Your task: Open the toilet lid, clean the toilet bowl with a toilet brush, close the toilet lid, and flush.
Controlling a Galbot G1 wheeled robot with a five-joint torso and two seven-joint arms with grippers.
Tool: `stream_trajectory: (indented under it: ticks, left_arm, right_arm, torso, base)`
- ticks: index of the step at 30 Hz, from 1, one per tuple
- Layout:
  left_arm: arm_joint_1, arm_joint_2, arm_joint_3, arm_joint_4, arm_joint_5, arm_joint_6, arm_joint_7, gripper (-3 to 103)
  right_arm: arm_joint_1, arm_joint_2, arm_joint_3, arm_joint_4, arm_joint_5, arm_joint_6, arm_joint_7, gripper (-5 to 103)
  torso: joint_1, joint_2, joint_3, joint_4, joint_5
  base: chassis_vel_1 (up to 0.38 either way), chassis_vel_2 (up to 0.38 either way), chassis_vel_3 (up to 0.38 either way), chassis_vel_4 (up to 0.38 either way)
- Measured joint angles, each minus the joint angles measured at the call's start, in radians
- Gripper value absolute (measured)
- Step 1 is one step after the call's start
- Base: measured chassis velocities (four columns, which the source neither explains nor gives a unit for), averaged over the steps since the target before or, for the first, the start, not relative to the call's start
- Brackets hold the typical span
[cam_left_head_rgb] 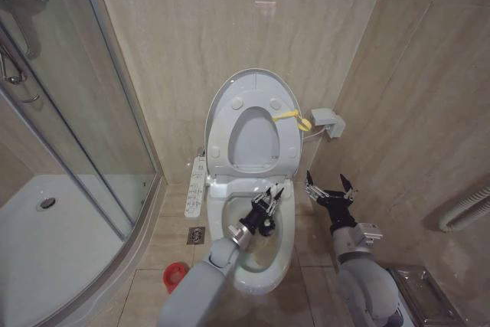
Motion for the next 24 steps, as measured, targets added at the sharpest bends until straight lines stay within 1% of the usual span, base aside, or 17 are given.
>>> stream_trajectory:
  ticks: [5, 9, 13, 17, 18, 19, 20, 24]
  left_arm:
    - [0.01, 0.0, 0.003, 0.032, -0.006, -0.005, 0.003, 24]
    - [0.028, 0.003, 0.004, 0.062, -0.028, -0.009, 0.015, 24]
    - [0.035, 0.004, 0.005, 0.06, -0.028, -0.012, 0.017, 24]
    - [0.04, 0.011, 0.023, -0.011, -0.029, 0.001, 0.006, 24]
    - [0.04, 0.011, 0.023, -0.011, -0.029, 0.001, 0.006, 24]
    - [0.042, 0.012, 0.029, -0.034, -0.03, 0.007, 0.0, 22]
    - [0.044, 0.012, 0.034, -0.05, -0.031, 0.01, -0.004, 22]
    - [0.06, 0.014, 0.049, -0.072, -0.035, 0.018, -0.006, 22]
  right_arm:
    - [0.0, 0.0, 0.0, 0.0, 0.0, 0.0, 0.0, 100]
    - [0.0, 0.0, 0.0, 0.0, 0.0, 0.0, 0.0, 100]
    - [0.0, 0.0, 0.0, 0.0, 0.0, 0.0, 0.0, 100]
    - [0.0, 0.0, 0.0, 0.0, 0.0, 0.0, 0.0, 100]
    - [0.0, 0.0, 0.0, 0.0, 0.0, 0.0, 0.0, 100]
    - [0.0, 0.0, 0.0, 0.0, 0.0, 0.0, 0.0, 100]
    - [0.0, 0.0, 0.0, 0.0, 0.0, 0.0, 0.0, 100]
    - [0.0, 0.0, 0.0, 0.0, 0.0, 0.0, 0.0, 100]
  torso:
    - [0.0, 0.0, 0.0, 0.0003, 0.0]
    - [0.0, 0.0, 0.0, 0.0003, 0.0]
    - [0.0, 0.0, 0.0, 0.0002, -0.0001]
    - [0.0, 0.0, 0.0, -0.0001, -0.0003]
    - [0.0, 0.0, 0.0, -0.0001, -0.0003]
    - [0.0, 0.0, 0.0, -0.0001, -0.0001]
    - [0.0, 0.0, 0.0, -0.0001, -0.0002]
    - [0.0, 0.0, 0.0, 0.0, -0.0002]
  base:
    - [0.0, 0.0, 0.0, 0.0]
    - [0.0, 0.0, 0.0, 0.0]
    - [0.0, 0.0, 0.0, 0.0]
    - [0.0, 0.0, 0.0, 0.0]
    - [0.0, 0.0, 0.0, 0.0]
    - [0.0, 0.0, 0.0, 0.0]
    - [0.0, 0.0, 0.0, 0.0]
    - [0.0, 0.0, 0.0, 0.0]
